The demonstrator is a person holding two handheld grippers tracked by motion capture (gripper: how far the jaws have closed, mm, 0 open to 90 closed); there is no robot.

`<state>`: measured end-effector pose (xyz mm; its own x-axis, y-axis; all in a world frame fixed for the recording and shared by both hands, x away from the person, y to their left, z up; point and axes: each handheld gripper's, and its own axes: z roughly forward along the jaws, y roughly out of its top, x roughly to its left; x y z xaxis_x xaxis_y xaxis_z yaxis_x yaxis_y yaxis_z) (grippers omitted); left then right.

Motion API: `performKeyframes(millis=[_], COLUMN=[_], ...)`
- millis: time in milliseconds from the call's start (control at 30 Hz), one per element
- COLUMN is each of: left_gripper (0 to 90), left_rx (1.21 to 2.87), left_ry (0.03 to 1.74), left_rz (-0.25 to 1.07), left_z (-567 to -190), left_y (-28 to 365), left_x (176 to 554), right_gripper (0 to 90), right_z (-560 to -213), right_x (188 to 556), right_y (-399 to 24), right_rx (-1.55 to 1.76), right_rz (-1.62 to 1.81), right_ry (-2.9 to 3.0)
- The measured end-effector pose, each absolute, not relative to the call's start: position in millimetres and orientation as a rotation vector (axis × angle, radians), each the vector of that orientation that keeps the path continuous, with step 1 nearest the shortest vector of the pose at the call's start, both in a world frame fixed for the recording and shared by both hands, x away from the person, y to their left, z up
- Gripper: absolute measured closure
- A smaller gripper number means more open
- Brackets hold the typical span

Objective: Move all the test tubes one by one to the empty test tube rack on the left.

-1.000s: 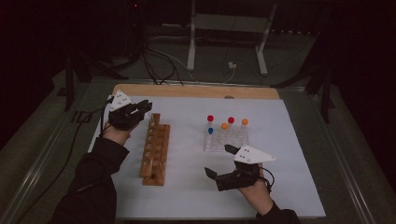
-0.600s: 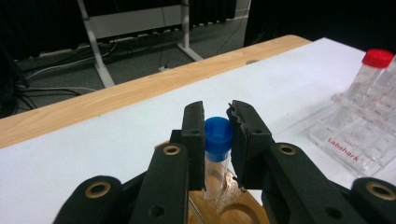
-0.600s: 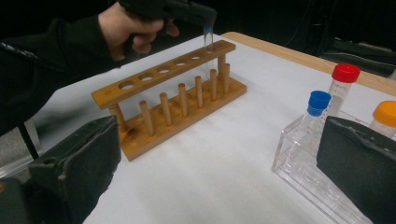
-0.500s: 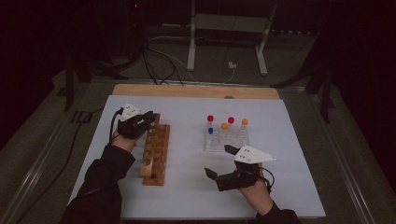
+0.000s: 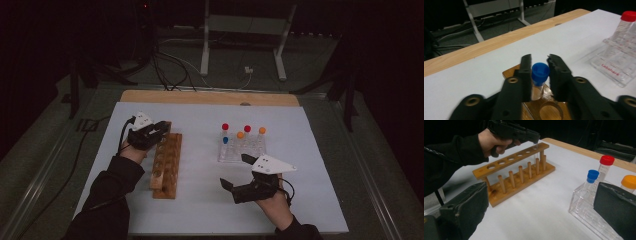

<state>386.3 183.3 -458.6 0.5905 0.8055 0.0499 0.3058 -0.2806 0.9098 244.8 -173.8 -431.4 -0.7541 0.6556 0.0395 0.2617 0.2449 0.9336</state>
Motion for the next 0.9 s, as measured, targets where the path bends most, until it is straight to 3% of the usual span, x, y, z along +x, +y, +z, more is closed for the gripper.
performKeyframes(millis=[133, 167, 267, 300, 333, 500, 600, 700, 733, 900], left_gripper=[55.0, 55.0, 37.6, 37.6, 28.6, 15.9, 4.2, 1.9, 1.7, 1.2], left_rx=[1.841, 1.834, 1.812, 1.804, 1.809, 1.803, 1.812, 1.839, 1.855, 1.923], left_ry=[0.854, 0.846, 0.798, 0.779, 0.771, 0.698, 0.679, 0.642, 0.627, 0.605], left_rz=[0.651, 0.644, 0.615, 0.613, 0.629, 0.570, 0.488, 0.442, 0.427, 0.373], left_z=[-449, -446, -437, -435, -433, -429, -428, -430, -432, -445], left_y=[187, 188, 190, 190, 190, 190, 190, 189, 188, 182], left_x=[377, 373, 358, 351, 344, 311, 296, 284, 280, 266], right_gripper=[0.0, 0.0, 0.0, 0.0, 0.0, 4.2, 17.0, 22.4, 31.8, 44.2], right_z=[-426, -426, -424, -424, -425, -433, -440, -444, -448, -455], right_x=[247, 247, 255, 255, 261, 274, 289, 297, 304, 317], right_y=[-177, -177, -177, -177, -174, -168, -165, -165, -165, -163], right_rx=[0.841, 0.841, 0.860, 0.860, 0.875, 0.918, 0.946, 0.973, 0.992, 1.060], right_rz=[1.502, 1.502, 1.457, 1.457, 1.432, 1.397, 1.350, 1.326, 1.308, 1.241], right_ry=[2.140, 2.140, 2.138, 2.138, 2.161, 2.175, 2.150, 2.146, 2.143, 2.152])
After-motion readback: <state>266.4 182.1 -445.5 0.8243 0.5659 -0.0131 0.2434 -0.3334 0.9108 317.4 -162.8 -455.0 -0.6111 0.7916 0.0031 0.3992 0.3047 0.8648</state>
